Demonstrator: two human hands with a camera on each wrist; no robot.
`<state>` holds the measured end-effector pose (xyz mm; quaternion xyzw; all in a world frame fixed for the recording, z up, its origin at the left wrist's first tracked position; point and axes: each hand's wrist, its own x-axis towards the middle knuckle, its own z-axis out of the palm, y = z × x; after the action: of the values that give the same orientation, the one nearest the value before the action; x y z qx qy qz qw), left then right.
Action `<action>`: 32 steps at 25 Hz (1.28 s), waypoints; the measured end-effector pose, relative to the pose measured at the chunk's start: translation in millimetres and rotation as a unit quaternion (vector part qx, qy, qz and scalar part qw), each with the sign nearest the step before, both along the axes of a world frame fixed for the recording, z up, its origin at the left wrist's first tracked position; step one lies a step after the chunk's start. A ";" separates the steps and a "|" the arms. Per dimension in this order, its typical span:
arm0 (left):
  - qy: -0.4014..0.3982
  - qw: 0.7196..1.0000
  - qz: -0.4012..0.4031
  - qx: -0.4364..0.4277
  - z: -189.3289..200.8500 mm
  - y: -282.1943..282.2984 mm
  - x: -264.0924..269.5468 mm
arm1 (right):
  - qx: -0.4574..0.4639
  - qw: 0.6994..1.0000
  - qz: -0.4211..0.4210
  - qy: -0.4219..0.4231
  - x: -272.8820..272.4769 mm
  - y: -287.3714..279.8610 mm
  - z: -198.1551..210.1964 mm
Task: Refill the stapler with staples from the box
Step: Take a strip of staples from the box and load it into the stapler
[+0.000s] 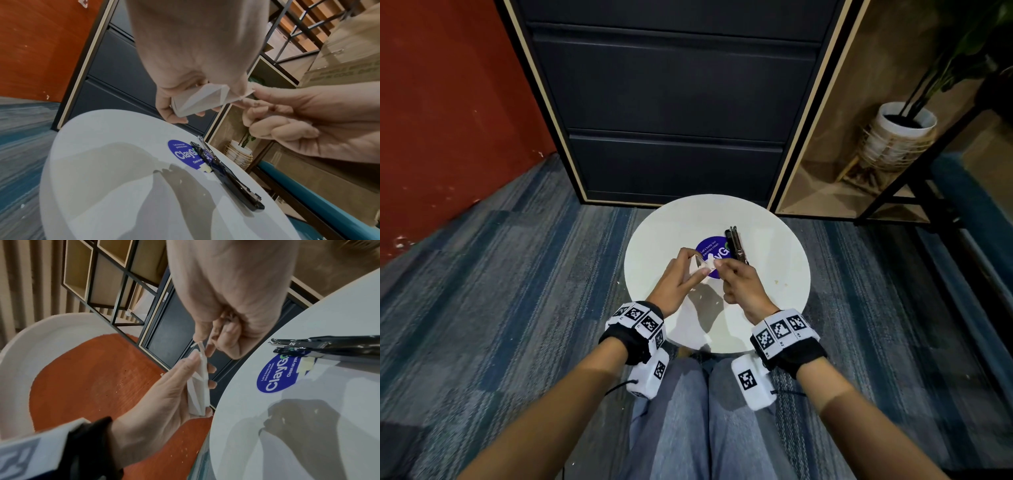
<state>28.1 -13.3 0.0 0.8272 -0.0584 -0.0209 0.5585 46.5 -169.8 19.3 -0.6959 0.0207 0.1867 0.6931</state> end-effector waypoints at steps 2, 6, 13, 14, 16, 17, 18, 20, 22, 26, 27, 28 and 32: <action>0.016 0.998 -0.005 0.066 -0.2 4.0 1.1 | -0.009 1.000 -0.004 -0.019 0.3 0.8 1.4; 0.000 0.992 -0.018 0.125 2.6 3.0 0.1 | 0.005 0.999 0.005 -0.038 -0.3 6.0 3.0; -0.014 0.991 -0.023 0.128 6.1 -0.1 -2.1 | -0.032 0.998 -0.005 -0.062 3.7 9.4 2.5; -0.010 0.992 -0.023 0.127 4.3 0.7 -1.1 | -0.032 0.997 -0.006 -0.065 3.8 9.4 1.9; -0.009 0.992 -0.022 0.121 0.4 2.1 1.8 | -0.024 0.997 -0.015 -0.072 3.7 9.3 1.1; -0.009 0.993 -0.023 0.117 -1.0 2.4 2.6 | -0.025 0.996 -0.014 -0.079 3.5 9.1 1.3; -0.008 0.994 -0.026 0.110 -1.9 2.2 3.2 | -0.027 0.996 -0.008 -0.087 3.1 8.9 2.1; -0.009 0.996 -0.029 0.088 -2.4 1.5 3.7 | -0.031 0.994 0.009 -0.101 3.4 8.1 3.5; -0.005 0.997 -0.023 0.069 -3.3 2.1 4.8 | -0.037 0.995 0.025 -0.086 5.5 7.0 2.5; -0.020 0.993 -0.040 0.112 -14.4 -1.8 5.7 | -0.069 0.997 0.013 0.034 12.4 5.1 -6.1; -0.023 0.990 -0.048 0.129 -17.3 -3.4 5.5 | -0.081 0.995 0.000 0.050 13.4 4.4 -9.9; -0.023 0.989 -0.052 0.138 -20.9 -4.8 5.4 | -0.093 0.994 -0.010 0.057 14.1 3.3 -13.5; 0.019 0.988 -0.042 0.145 -30.0 -4.8 4.6 | -0.117 0.992 -0.028 0.038 18.6 -4.9 -28.7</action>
<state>32.8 -18.1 -29.9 0.8956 -0.0788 -0.0686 0.4323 65.1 -174.8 -9.4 -0.7641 0.0879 0.1899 0.6102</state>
